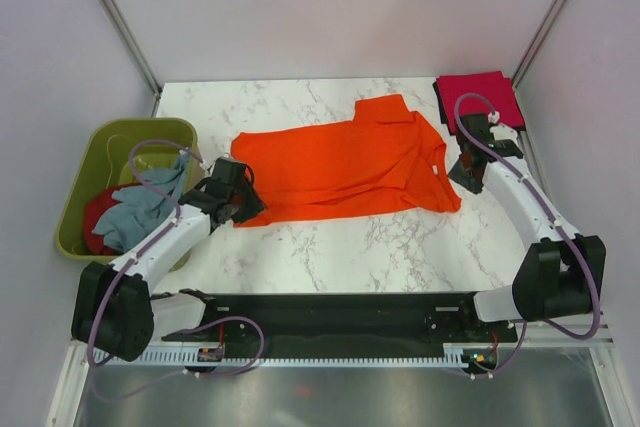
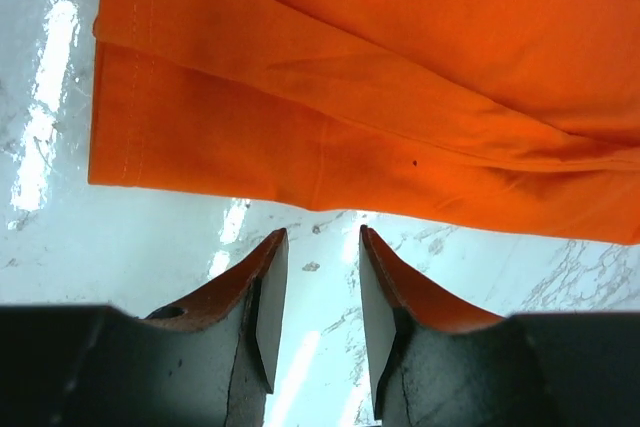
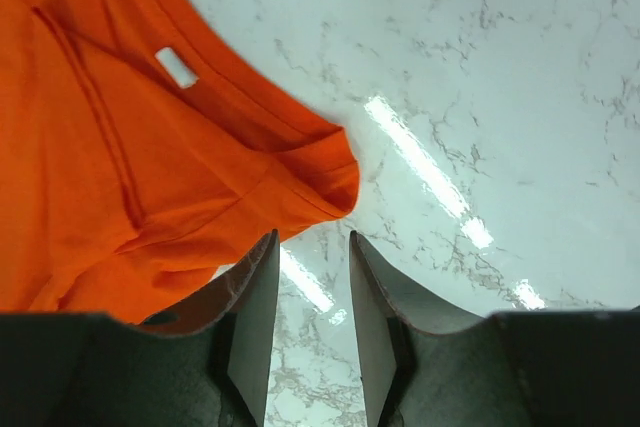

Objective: Fold and stack the t-shirts
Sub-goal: Fold the tshirt

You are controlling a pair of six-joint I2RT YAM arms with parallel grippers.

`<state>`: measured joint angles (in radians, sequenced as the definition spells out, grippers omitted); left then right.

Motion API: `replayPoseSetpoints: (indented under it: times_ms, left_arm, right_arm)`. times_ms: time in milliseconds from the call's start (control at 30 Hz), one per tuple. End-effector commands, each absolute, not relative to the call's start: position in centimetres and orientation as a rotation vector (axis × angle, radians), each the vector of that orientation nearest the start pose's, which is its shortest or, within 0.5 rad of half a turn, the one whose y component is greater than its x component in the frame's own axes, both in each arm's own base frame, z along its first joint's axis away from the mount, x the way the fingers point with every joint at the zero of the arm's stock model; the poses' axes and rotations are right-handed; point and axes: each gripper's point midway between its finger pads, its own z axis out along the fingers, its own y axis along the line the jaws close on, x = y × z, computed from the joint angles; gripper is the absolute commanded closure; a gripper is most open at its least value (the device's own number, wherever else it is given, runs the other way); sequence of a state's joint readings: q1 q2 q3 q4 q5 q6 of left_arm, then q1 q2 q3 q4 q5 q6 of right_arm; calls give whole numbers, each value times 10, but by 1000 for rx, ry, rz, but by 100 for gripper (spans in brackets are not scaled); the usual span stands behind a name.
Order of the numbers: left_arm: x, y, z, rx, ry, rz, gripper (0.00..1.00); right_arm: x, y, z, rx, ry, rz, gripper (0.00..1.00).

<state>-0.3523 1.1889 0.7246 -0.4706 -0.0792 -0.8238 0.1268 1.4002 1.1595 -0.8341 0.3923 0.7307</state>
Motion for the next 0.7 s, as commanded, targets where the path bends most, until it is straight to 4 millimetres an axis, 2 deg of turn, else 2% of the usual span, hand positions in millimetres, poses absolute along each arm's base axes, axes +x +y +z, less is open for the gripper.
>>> replayPoseSetpoints:
  times_ms: [0, 133, 200, 300, 667]
  left_arm:
    - [281, -116, 78, -604, 2478, -415, 58]
    - [286, -97, 54, -677, 2536, -344, 62]
    - [287, -82, 40, -695, 2559, -232, 63]
    - [287, -69, 26, -742, 2582, -161, 64]
    - [287, -52, 9, -802, 2596, -18, 64]
  right_arm:
    - [308, -11, 120, 998, 2368, -239, 59]
    - [301, -11, 97, 1061, 2367, -213, 61]
    - [305, -10, 87, 1074, 2361, -192, 61]
    - [311, -10, 70, 1084, 2364, -180, 62]
    - [312, -19, 28, 1132, 2339, -218, 61]
